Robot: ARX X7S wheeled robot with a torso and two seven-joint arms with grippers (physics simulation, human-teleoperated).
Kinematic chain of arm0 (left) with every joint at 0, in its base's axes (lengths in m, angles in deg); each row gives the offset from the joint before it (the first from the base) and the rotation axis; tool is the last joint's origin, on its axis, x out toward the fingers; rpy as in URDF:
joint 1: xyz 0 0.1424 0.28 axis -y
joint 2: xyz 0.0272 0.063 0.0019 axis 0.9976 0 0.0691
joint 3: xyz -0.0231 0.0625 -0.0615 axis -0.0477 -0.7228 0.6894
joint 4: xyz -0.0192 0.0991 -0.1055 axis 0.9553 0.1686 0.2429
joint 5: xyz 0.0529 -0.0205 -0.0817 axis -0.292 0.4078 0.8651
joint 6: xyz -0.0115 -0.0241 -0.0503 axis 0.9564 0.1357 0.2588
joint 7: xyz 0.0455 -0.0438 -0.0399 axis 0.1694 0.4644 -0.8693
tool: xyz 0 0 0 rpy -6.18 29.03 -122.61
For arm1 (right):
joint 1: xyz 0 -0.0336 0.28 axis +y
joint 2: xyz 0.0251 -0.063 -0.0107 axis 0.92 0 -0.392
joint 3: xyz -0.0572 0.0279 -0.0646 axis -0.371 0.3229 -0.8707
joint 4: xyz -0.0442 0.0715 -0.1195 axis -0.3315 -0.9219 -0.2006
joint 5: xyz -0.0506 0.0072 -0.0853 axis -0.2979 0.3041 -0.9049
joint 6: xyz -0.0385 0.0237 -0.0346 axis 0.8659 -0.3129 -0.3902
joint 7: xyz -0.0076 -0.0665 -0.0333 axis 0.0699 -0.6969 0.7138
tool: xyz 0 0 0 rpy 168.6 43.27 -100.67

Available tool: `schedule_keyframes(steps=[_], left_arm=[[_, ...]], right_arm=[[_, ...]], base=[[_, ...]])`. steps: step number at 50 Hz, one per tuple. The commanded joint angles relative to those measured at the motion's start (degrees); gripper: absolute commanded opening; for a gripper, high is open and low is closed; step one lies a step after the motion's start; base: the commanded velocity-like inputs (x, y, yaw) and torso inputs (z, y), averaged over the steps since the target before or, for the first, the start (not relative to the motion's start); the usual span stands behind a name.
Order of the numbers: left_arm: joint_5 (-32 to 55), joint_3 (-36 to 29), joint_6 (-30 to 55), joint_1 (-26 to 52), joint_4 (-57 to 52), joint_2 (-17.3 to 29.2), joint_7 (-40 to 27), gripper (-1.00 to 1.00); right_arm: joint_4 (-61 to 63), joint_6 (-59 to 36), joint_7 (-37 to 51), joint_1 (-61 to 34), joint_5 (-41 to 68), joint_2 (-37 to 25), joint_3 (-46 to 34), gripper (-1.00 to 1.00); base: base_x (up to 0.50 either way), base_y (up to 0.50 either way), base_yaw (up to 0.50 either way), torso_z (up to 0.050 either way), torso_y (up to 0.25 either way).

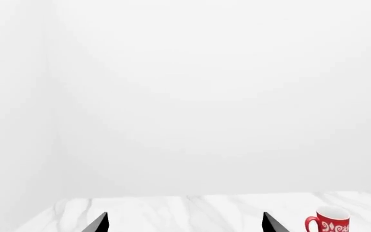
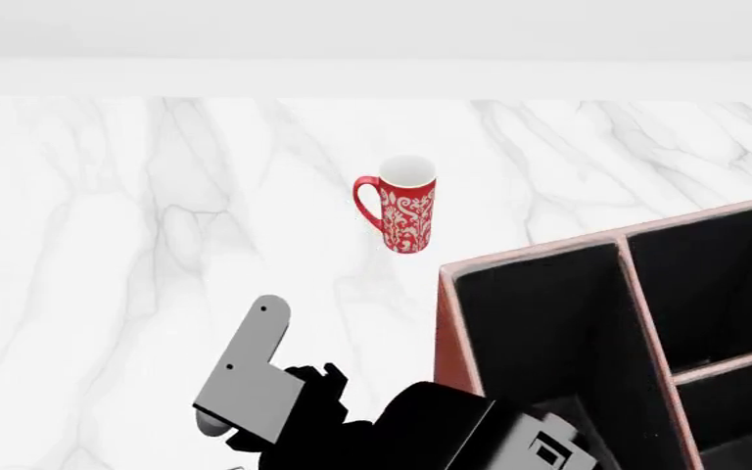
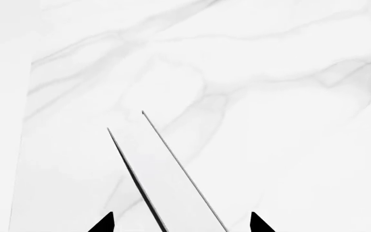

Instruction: Pick up the book and place it in the left compartment of the caddy.

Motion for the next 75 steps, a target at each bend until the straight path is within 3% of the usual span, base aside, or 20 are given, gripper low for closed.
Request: schedule_keyframes(steps=[1, 40, 71, 72, 75], left_arm=[[0.54, 0.25, -0.19, -0.28, -0.34, 0.27, -0.05, 1.0], [1.84, 0.92, -1.08, -1.14, -1.13, 1.01, -0.58, 1.0], [2.81, 1.28, -1.69, -1.68, -1.72, 1.71, -1.06, 1.0], [2.84, 1.28, -1.67, -1.68, -1.74, 1.73, -1.1, 1.0], [2.98, 1.42, -1.74, -1.78, -1.81, 1.79, -1.15, 1.0]], right_arm=[[-2.4, 1.68, -0.58, 0.71, -1.22, 1.36, -1.01, 1.0], [-11.4, 8.1, -1.31, 2.4, -6.69, 4.68, -4.18, 1.0], [-11.39, 7.34, -1.86, 2.43, -6.25, 5.0, -4.94, 1.0], [-11.42, 7.58, -1.69, 2.48, -6.34, 4.97, -4.83, -1.0], [-11.09, 7.89, -0.99, 2.7, -6.43, 4.8, -4.53, -1.0]], base=[[0.0, 0.0, 0.0, 0.0, 0.0], [0.0, 0.0, 0.0, 0.0, 0.0], [0.0, 0.0, 0.0, 0.0, 0.0], [0.0, 0.0, 0.0, 0.0, 0.0], [0.0, 0.0, 0.0, 0.0, 0.0]])
